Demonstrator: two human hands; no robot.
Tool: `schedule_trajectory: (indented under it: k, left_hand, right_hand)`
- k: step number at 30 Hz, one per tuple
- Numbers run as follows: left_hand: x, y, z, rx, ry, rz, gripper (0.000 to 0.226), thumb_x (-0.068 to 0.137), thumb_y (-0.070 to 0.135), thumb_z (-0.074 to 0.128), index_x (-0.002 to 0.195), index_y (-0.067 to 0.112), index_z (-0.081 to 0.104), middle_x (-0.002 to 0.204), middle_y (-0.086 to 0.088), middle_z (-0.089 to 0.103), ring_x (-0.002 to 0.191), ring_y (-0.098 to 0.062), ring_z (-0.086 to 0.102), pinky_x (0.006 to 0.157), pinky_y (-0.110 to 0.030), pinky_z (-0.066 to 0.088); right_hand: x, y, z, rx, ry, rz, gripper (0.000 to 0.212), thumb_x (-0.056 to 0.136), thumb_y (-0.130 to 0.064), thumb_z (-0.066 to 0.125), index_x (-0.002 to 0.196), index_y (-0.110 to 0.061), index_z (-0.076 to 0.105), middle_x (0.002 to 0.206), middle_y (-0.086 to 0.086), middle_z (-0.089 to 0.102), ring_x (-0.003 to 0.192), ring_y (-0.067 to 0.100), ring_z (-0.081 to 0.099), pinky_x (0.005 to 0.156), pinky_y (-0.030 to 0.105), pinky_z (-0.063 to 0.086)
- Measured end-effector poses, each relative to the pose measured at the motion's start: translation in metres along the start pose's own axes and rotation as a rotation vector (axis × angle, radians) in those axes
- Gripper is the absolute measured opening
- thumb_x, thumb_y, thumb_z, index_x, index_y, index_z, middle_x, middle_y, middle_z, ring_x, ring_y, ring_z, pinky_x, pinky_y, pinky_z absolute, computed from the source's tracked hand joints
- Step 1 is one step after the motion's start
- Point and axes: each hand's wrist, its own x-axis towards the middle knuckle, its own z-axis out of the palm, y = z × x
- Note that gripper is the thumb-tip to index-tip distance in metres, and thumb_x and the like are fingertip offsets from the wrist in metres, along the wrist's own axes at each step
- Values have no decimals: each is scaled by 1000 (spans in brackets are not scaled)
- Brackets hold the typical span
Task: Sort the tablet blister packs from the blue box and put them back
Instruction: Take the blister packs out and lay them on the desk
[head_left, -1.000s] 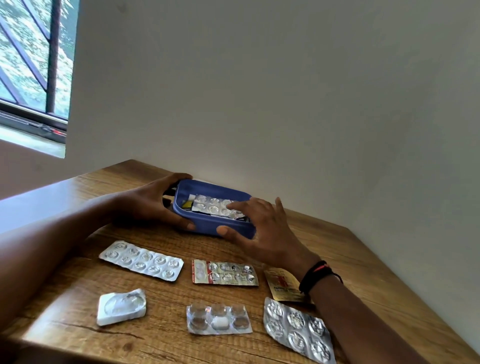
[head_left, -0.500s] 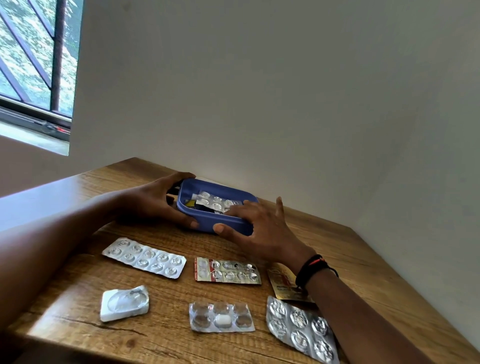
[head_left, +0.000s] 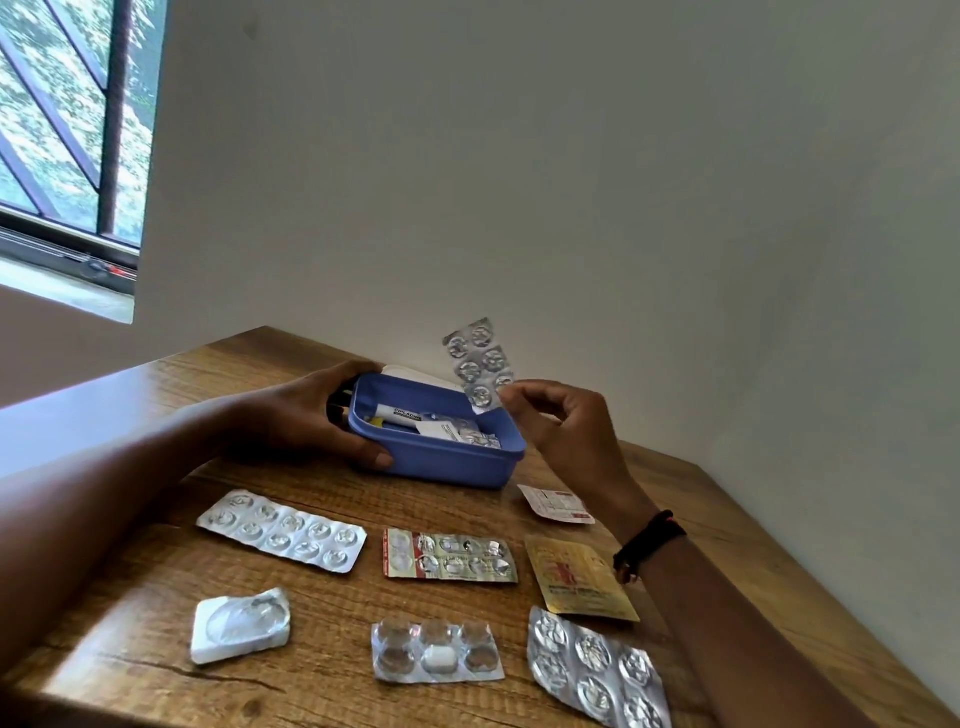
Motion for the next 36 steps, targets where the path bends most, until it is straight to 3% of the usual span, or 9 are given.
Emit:
schedule_trajectory:
  k: [3,7,14,16,19,22,25,32,36]
  left_hand:
    - [0,-1,0,21,0,-6,121,41,58,90,144,31,32,131,9,56,117,-12,57,102,-39,49]
    - [-1,-1,0,54,31,-26,122,40,64,88,143,32,31,128,11,56,115,-10,57,102,-40,48]
    - [0,-3,-2,43,27,-30,118,44,62,88,143,32,31,125,11,58,112,-9,58,99,-36,50]
    - [1,-4,-2,45,27,-27,118,43,63,88,142,32,31,125,11,58,112,-9,59,100,-37,50]
    - [3,-7,-3,60,33,-26,122,41,67,86,143,33,28,125,13,56,112,-8,58,99,-35,50]
    - [4,-8,-3,61,32,-17,124,41,69,85,144,35,25,120,20,53,109,-3,56,89,-22,48]
    - [5,-8,-3,43,36,-5,112,42,67,86,135,41,29,117,21,55,105,-1,59,79,-14,48]
    - [4,-6,-5,4,29,-4,76,54,50,88,112,49,39,118,12,59,104,-7,62,79,-18,52]
    - [3,-5,-6,-2,92,-5,82,55,40,90,124,27,47,116,5,64,104,-11,63,90,-31,54]
  right_hand:
    - [0,1,-12,158,75,107,7,80,-10,77,84,-15,74,80,3,76,70,17,72,68,29,60]
    - [1,-1,-17,302,115,198,24,77,-4,78,96,-11,64,86,10,73,65,24,72,59,30,59]
    - [0,-2,-16,223,49,178,35,82,-7,74,111,-22,62,92,9,70,60,17,70,57,27,58]
    - [-2,-2,-16,156,62,109,28,83,-5,73,103,-24,67,90,7,71,60,11,69,58,22,57]
    - [-3,-2,-18,-148,126,-175,19,80,0,73,88,-17,73,91,0,72,77,4,69,69,13,53]
    - [-5,-3,-22,-426,167,-494,15,78,4,73,89,-6,75,98,3,68,92,5,63,81,11,50]
    - [-7,-7,-26,-474,214,-640,15,80,1,72,94,-4,74,103,5,67,98,3,60,87,9,46]
    - [-10,-11,-25,-400,162,-650,18,77,1,76,93,-7,75,100,3,68,95,2,63,84,13,49]
    - [-16,-12,-17,-261,-96,-546,17,72,1,80,85,-9,77,90,0,70,82,6,67,73,20,54]
